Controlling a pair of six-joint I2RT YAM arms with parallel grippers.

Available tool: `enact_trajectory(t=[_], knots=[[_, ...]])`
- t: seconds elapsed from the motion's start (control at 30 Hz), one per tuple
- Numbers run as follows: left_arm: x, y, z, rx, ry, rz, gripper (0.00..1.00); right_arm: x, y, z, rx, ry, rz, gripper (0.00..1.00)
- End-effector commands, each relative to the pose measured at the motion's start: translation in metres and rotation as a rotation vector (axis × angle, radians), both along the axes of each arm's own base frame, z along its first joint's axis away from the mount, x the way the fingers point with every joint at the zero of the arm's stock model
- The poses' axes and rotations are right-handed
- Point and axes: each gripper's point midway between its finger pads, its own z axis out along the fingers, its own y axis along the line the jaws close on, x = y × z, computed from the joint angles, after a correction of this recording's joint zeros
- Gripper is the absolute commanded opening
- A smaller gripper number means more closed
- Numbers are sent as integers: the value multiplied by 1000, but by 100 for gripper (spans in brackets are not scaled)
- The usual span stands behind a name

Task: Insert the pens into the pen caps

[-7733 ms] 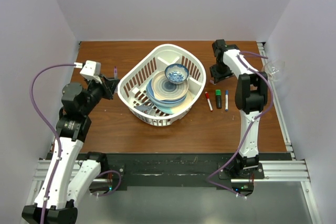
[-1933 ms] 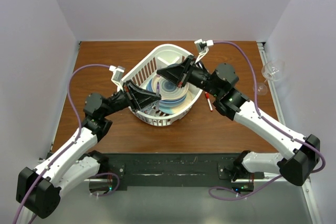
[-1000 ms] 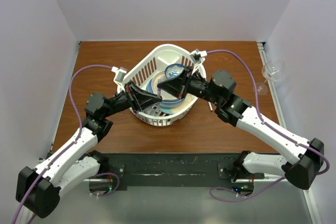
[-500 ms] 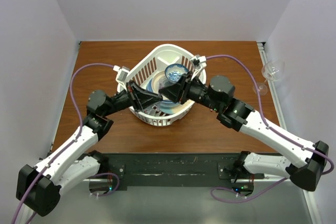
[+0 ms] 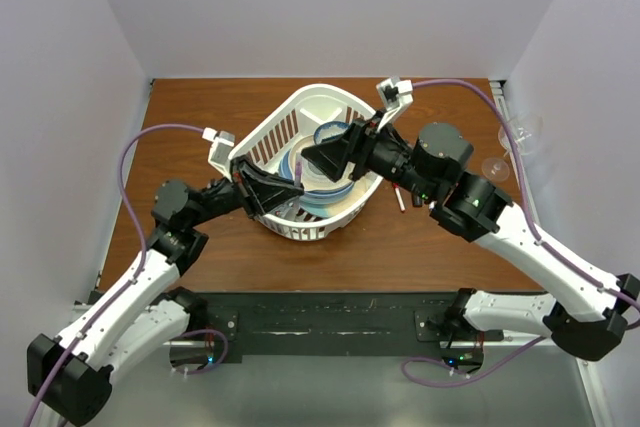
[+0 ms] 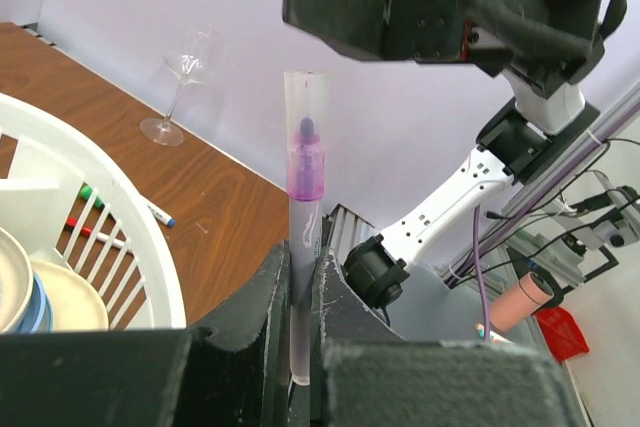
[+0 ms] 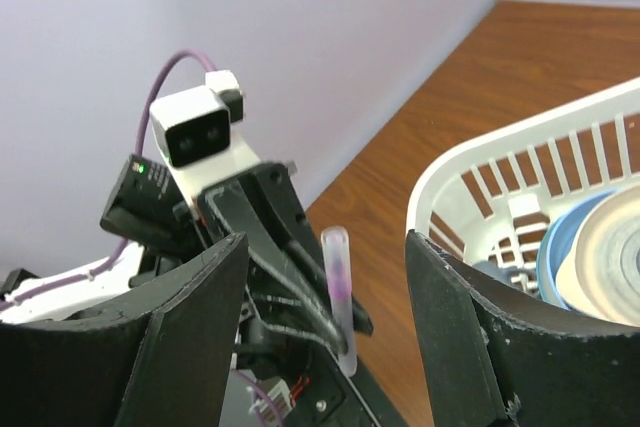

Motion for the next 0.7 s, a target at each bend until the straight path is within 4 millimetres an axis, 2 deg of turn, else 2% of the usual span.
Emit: enact_trajectory(t=[0.0, 0.13, 0.2, 0.3, 0.33, 0.43, 0.53, 0.57, 0.6, 0.67], knots=[[-12, 3, 8, 9, -83, -24, 0, 13, 9, 9, -45, -31, -15, 66], [-12, 3, 5, 8, -82, -28, 0, 12, 25, 0, -32, -9, 38, 64], [-14, 2, 5, 3, -86, -40, 0, 12, 32, -10, -32, 23, 57, 61], [-13, 1, 4, 2, -70, -48, 0, 8, 39, -18, -24, 49, 94, 45], [-14, 1, 5, 0, -71, -53, 0, 8, 40, -18, -15, 49, 100, 33], [-10, -1, 8, 6, -74, -53, 0, 3, 42, -36, -23, 88, 124, 7], [8, -4, 7, 54, -69, -2, 0, -9, 42, -59, -47, 136, 175, 0], [12, -5, 8, 57, -61, 7, 0, -10, 40, -67, -55, 152, 176, 0], [17, -7, 10, 58, -55, 17, 0, -13, 39, -85, -76, 184, 179, 0], [24, -7, 14, 48, -63, 38, 0, -19, 33, -98, -100, 199, 184, 0]])
